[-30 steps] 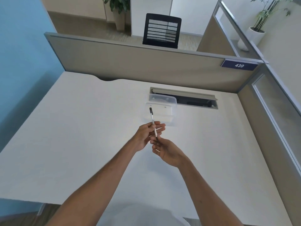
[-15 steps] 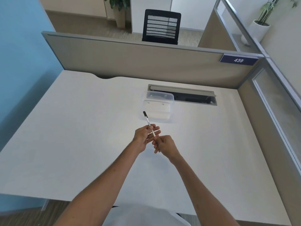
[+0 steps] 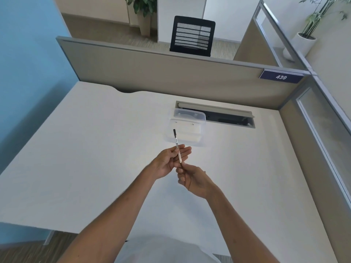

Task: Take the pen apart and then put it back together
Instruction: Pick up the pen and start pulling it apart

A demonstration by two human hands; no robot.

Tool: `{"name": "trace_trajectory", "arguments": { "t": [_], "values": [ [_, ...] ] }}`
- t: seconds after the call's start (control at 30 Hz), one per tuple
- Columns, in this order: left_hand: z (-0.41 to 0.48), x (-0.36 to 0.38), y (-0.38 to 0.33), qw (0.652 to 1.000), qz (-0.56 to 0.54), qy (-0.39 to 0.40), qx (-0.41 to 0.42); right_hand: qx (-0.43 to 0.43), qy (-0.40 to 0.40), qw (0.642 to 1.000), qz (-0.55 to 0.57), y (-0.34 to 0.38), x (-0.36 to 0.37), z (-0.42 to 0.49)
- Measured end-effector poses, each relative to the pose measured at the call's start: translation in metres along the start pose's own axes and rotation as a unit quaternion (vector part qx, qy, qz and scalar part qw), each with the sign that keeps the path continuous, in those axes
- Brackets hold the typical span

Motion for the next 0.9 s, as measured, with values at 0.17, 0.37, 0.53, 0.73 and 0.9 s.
{"name": "trace_trajectory", "arguments": {
  "t": [0.17, 0.37, 0.53, 0.73, 0.9],
  "values": [
    [0.007, -0.013, -0.001, 0.998, 0.020, -0.065, 0.015, -0.002, -0.081, 0.982, -0.171, 0.005, -0.001, 0.010],
    [0.016, -0.023, 0.002, 0.989, 0.044, -0.138, 0.018, -0.011, -0.162, 0.895, -0.415, 0.008, -0.006, 0.020],
    [0.014, -0.023, 0.001, 0.992, 0.047, -0.118, 0.020, -0.028, -0.164, 0.908, -0.384, 0.009, -0.006, 0.021],
    [0.010, -0.022, 0.004, 0.994, 0.079, -0.072, 0.003, 0.052, -0.111, 0.974, -0.189, 0.008, -0.014, 0.019],
    [0.007, -0.022, 0.005, 0.996, 0.062, -0.058, 0.002, 0.022, -0.116, 0.968, -0.219, 0.006, -0.014, 0.019]
  ]
}}
Point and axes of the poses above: each hand's wrist, its own z-axis towards the middle knuckle, its own x-axis out of the palm, y = z × x, the point moved 2 cm from there along z, towards the middle knuckle, and after that the axes turned 13 degrees about y, right-handed, at the moved point
